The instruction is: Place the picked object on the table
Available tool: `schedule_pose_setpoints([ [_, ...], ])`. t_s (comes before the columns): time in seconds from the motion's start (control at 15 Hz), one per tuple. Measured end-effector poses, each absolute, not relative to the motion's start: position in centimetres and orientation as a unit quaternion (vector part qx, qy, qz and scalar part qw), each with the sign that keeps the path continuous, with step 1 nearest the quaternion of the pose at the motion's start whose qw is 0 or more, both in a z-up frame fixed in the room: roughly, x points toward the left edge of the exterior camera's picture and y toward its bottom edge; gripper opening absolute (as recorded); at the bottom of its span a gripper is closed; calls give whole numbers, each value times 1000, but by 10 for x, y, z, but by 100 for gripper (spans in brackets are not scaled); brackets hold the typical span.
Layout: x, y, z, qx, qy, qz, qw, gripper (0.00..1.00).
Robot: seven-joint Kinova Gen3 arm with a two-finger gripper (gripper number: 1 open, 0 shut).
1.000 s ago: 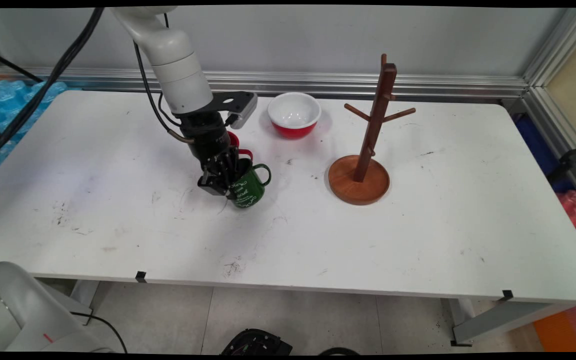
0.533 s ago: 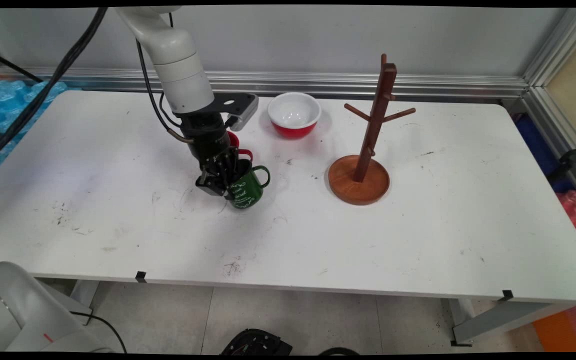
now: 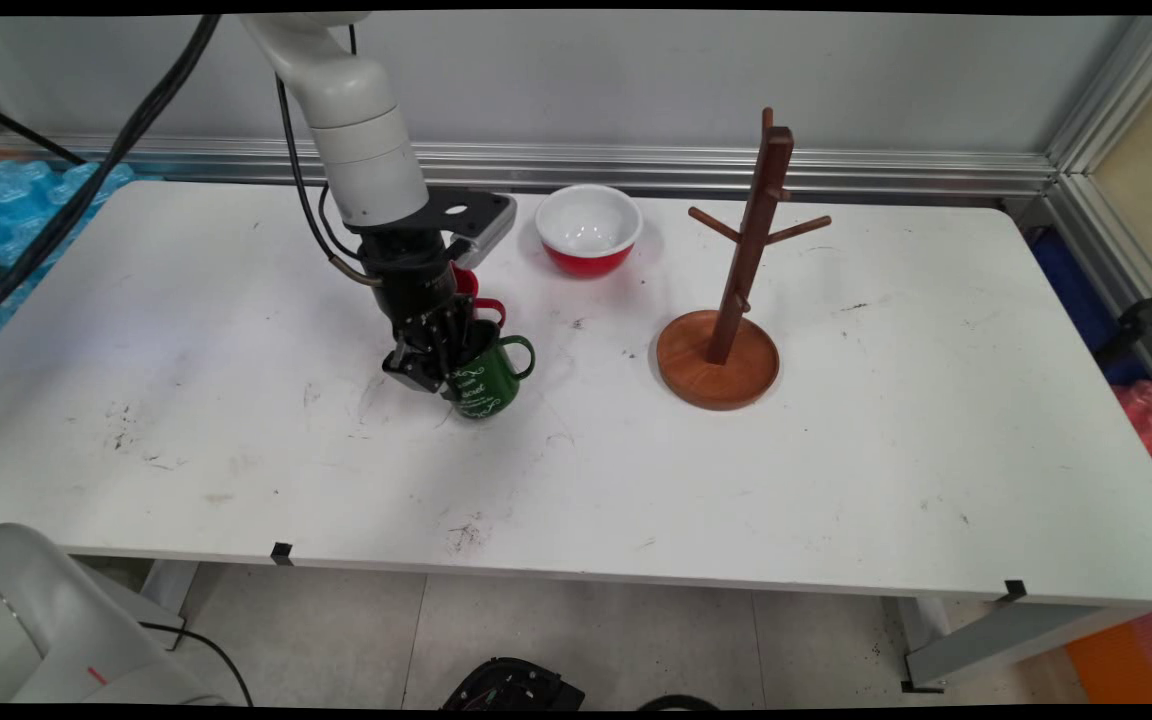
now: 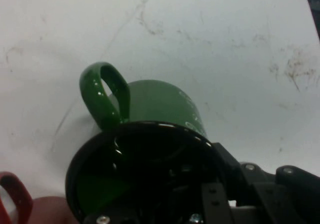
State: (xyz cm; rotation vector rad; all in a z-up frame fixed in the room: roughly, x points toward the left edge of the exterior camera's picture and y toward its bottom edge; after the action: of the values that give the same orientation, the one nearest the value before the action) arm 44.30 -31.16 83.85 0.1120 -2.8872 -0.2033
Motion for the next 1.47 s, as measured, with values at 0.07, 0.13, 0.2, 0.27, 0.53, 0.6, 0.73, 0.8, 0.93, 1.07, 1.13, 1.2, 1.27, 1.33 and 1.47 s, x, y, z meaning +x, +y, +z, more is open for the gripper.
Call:
schedule_pose_setpoints([
  [0.07, 443, -311, 838, 35, -990, -70, 120, 0],
  [0.13, 444, -311, 838, 33, -990, -70, 117, 0],
  [0.2, 445, -311, 838, 30, -990, -70, 114, 0],
  [0.27, 446, -311, 837, 28, -991, -71, 112, 0],
  [0.53, 450, -310, 835, 22, -992, -72, 104, 0],
  [0.6, 451, -310, 835, 21, -992, -72, 102, 0],
  [0.73, 452, -309, 834, 18, -992, -73, 100, 0],
  [0.8, 452, -309, 834, 17, -992, -73, 99, 0],
  [0.93, 453, -308, 833, 14, -992, -74, 97, 0],
  [1.07, 454, -308, 833, 11, -993, -74, 95, 0],
  [1.13, 454, -308, 833, 10, -993, -74, 95, 0],
  [1.2, 454, -307, 833, 8, -993, -74, 94, 0],
  [1.27, 454, -307, 832, 7, -993, -75, 94, 0],
  [1.33, 454, -307, 832, 6, -993, -75, 94, 0],
  [1.47, 455, -307, 832, 3, -993, -75, 93, 0],
])
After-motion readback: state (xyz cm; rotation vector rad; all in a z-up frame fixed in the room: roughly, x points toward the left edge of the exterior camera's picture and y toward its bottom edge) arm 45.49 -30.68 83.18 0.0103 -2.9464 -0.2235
